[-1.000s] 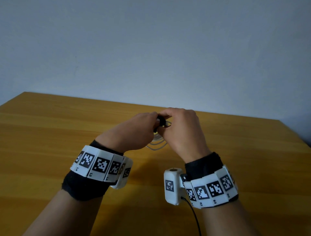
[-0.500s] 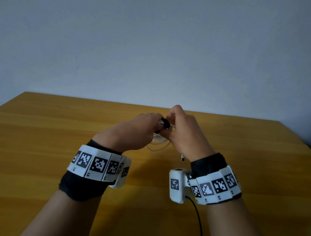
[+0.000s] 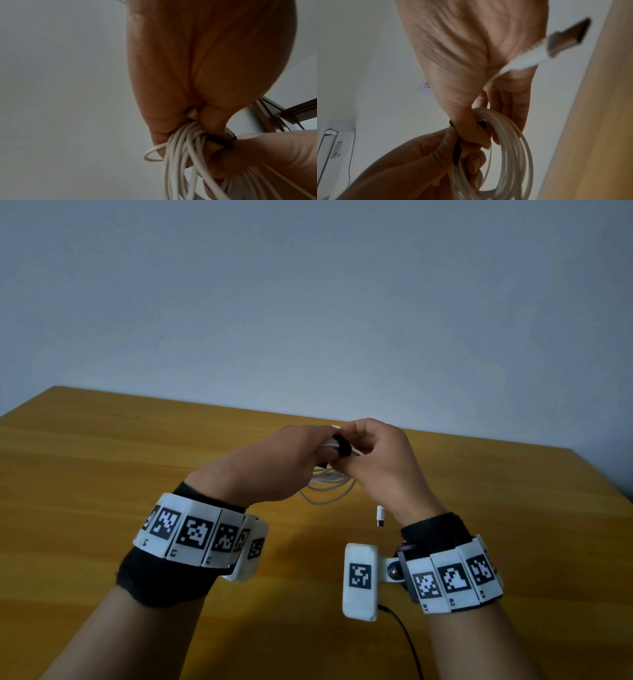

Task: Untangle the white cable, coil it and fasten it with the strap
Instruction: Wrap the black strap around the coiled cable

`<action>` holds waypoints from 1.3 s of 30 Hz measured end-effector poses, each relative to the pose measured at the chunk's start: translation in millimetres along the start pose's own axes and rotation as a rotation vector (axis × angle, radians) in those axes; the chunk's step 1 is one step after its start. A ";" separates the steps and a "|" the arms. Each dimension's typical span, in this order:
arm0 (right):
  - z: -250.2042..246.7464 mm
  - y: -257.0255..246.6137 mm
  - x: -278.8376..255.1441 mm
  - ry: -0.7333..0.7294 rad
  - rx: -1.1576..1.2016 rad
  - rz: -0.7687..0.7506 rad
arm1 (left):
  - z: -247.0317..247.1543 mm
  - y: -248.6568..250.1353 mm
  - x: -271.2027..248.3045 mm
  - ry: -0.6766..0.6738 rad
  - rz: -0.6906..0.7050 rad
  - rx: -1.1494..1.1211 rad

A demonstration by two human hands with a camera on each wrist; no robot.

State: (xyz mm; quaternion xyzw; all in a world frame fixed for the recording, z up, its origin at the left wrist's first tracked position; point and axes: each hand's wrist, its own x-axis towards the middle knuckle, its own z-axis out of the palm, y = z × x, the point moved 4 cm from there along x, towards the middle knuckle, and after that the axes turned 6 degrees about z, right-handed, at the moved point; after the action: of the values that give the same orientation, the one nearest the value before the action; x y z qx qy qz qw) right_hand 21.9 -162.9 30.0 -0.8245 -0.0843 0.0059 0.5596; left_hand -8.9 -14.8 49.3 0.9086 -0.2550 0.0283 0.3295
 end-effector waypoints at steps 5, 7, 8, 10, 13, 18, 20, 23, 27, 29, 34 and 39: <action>-5.8 0.5 -1.0 -0.057 0.081 -0.011 | -1.7 0.0 0.1 0.011 0.001 0.004; -6.8 1.0 -0.5 -0.074 0.118 -0.021 | -3.2 1.4 0.5 0.027 0.013 -0.003; -7.0 1.2 0.0 -0.092 0.153 -0.018 | -3.9 1.0 0.9 0.035 0.016 -0.004; -6.6 2.2 1.1 -0.149 0.280 0.020 | -5.0 -1.8 1.1 0.043 0.021 0.001; -6.6 -0.4 1.3 -0.191 0.425 0.075 | -5.8 -3.3 0.5 0.035 0.015 0.004; -8.0 -0.6 2.5 -0.066 0.312 0.089 | -3.2 0.7 0.3 0.027 0.014 0.006; -7.7 1.9 3.5 -0.064 0.298 0.110 | -2.2 -0.7 0.2 0.023 0.003 0.023; -7.8 1.9 3.3 -0.094 0.279 0.103 | -2.4 -2.0 0.2 0.031 0.007 0.013; -7.8 2.4 3.1 -0.120 0.252 0.067 | -2.6 -1.8 -0.8 0.040 0.006 0.000; -8.6 3.0 3.4 -0.130 0.228 0.052 | -2.4 -2.1 -1.2 0.034 0.004 0.001; -11.8 2.0 2.6 -0.133 0.169 -0.007 | -0.6 0.3 -1.8 0.011 -0.008 0.037; -13.9 2.5 2.5 -0.085 0.012 -0.064 | 1.6 1.3 -1.9 -0.018 -0.019 0.057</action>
State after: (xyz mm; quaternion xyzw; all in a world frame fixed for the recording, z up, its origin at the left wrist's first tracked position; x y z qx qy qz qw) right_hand 26.2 -176.3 33.1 -0.8171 -0.1341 0.0237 0.5601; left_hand -11.4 -15.8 48.4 0.9203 -0.2483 0.0243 0.3013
